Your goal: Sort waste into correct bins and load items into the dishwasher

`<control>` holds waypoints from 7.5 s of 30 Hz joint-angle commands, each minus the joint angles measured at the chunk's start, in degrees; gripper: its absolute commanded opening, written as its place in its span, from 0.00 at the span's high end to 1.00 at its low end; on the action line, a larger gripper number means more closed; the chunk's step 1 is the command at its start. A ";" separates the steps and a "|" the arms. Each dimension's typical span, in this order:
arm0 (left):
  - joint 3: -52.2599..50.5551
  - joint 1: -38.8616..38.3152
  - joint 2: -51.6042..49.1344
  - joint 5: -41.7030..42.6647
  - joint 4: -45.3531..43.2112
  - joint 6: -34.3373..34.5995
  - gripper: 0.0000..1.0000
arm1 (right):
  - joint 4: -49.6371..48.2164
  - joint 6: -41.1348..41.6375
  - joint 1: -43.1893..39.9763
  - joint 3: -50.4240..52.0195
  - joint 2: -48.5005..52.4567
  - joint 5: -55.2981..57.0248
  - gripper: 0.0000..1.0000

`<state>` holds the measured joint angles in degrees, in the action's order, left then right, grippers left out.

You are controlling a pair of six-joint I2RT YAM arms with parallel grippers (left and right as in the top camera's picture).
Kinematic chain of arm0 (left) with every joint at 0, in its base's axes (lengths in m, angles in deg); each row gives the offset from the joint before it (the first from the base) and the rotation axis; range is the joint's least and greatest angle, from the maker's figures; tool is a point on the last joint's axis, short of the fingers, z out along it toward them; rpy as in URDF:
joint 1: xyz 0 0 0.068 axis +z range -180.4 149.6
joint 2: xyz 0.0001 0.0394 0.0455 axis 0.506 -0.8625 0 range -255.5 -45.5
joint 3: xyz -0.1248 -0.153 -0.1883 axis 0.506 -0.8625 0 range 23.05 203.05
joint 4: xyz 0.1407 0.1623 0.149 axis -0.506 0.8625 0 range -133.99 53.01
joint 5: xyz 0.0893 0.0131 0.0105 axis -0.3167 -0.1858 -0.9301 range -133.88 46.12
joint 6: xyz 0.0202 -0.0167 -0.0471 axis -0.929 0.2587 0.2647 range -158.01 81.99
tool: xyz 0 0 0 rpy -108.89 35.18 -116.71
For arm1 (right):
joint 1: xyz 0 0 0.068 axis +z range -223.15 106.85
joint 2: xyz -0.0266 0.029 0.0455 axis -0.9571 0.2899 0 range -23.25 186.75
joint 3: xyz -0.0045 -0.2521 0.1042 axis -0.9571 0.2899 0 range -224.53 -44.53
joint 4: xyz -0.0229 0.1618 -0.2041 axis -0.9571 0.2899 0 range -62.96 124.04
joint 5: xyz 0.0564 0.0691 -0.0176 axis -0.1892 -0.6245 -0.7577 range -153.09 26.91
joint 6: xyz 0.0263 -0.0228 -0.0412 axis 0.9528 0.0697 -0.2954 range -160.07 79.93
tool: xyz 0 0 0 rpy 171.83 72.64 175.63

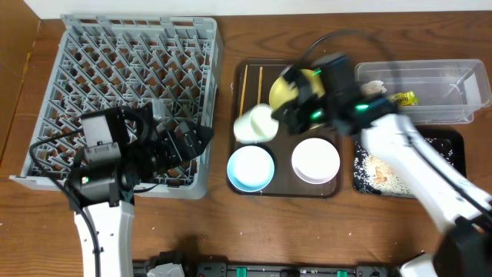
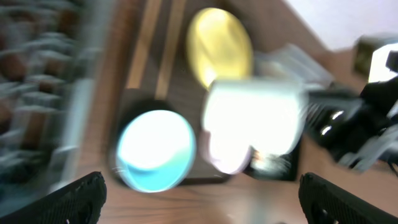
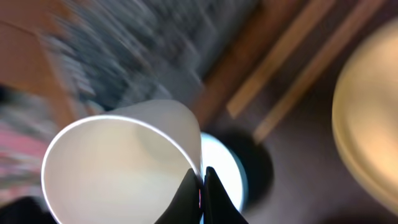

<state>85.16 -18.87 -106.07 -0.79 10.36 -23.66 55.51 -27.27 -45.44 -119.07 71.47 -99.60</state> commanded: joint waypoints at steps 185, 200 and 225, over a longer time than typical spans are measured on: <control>10.01 -20.57 -1.16 -25.20 8.61 -9.84 0.02 | 16.94 -10.80 3.32 -2.69 -15.82 30.75 0.01; 10.01 -20.57 -1.16 -25.20 8.61 -9.84 0.02 | 1.46 -16.68 -6.64 23.41 -49.42 40.52 0.01; 10.01 -20.57 -1.16 -25.20 8.61 -9.84 0.02 | -5.29 -14.12 -26.58 66.55 -94.40 40.54 0.01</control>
<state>94.23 -39.19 -107.43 -25.45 18.84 -32.51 52.74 -42.02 -71.19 -55.27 -22.04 -59.23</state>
